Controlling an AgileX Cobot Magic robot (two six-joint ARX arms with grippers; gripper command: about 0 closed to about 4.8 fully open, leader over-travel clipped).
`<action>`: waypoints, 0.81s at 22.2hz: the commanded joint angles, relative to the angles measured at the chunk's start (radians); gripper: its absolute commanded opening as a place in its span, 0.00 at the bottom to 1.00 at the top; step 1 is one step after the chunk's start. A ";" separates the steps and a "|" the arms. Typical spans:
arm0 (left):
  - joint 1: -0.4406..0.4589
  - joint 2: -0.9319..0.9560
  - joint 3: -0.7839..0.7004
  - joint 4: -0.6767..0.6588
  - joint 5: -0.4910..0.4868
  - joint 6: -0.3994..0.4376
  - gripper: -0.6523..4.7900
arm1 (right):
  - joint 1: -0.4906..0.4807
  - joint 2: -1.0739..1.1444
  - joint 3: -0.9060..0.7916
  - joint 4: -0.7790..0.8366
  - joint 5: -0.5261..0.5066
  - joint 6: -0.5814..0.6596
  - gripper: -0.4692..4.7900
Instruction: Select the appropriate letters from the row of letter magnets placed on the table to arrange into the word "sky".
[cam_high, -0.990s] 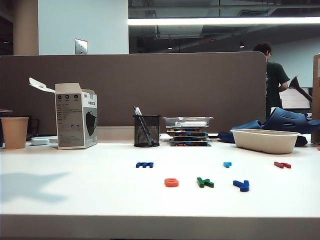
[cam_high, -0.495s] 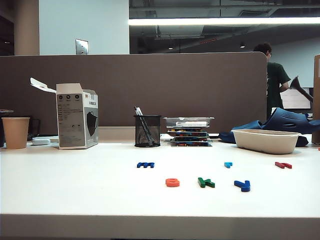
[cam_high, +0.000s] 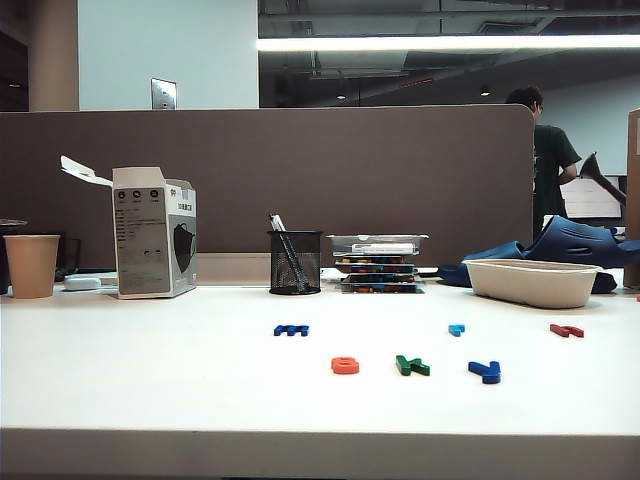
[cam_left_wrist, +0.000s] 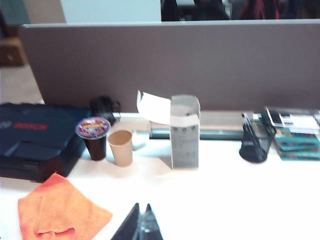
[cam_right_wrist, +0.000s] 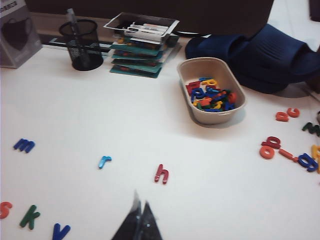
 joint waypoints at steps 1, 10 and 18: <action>0.000 -0.105 -0.111 0.019 0.000 -0.002 0.11 | 0.021 0.000 -0.027 0.022 0.016 0.006 0.08; -0.002 -0.414 -0.542 0.303 0.064 0.007 0.11 | 0.064 -0.085 -0.229 0.328 0.075 0.039 0.08; -0.007 -0.460 -0.861 0.575 0.102 -0.014 0.11 | 0.176 -0.100 -0.426 0.529 0.195 0.058 0.08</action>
